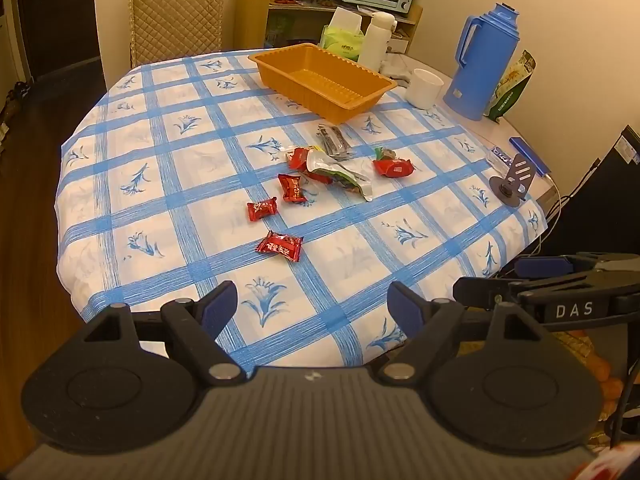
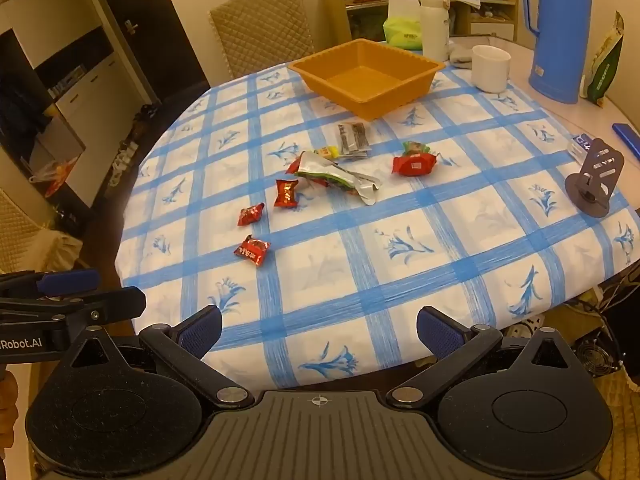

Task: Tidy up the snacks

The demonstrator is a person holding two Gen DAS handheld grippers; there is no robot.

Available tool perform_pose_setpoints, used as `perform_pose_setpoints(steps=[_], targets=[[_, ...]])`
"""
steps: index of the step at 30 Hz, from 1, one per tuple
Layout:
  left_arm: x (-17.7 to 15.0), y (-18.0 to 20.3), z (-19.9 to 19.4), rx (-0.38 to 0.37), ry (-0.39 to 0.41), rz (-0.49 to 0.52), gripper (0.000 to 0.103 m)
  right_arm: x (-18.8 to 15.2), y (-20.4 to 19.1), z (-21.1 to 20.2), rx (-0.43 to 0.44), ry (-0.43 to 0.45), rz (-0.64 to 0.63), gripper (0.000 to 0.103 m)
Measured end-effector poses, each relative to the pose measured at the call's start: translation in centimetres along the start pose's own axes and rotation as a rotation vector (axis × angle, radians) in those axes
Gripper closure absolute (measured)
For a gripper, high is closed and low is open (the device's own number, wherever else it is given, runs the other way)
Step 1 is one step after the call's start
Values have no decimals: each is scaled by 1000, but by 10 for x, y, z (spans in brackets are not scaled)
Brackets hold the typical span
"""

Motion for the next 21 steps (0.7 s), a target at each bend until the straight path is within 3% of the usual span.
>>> perform_pose_setpoints(steps=[21], targets=[[0, 0, 0, 0, -1, 0, 22, 3, -1, 3, -2, -3, -1, 0]])
Point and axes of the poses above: each gripper's, at about its wrist camera, not at the fingertips, and z roughly the way its jaws point, y to its right, x to its top, the point moved 5 cm from there along z, roughly the way its jaws point
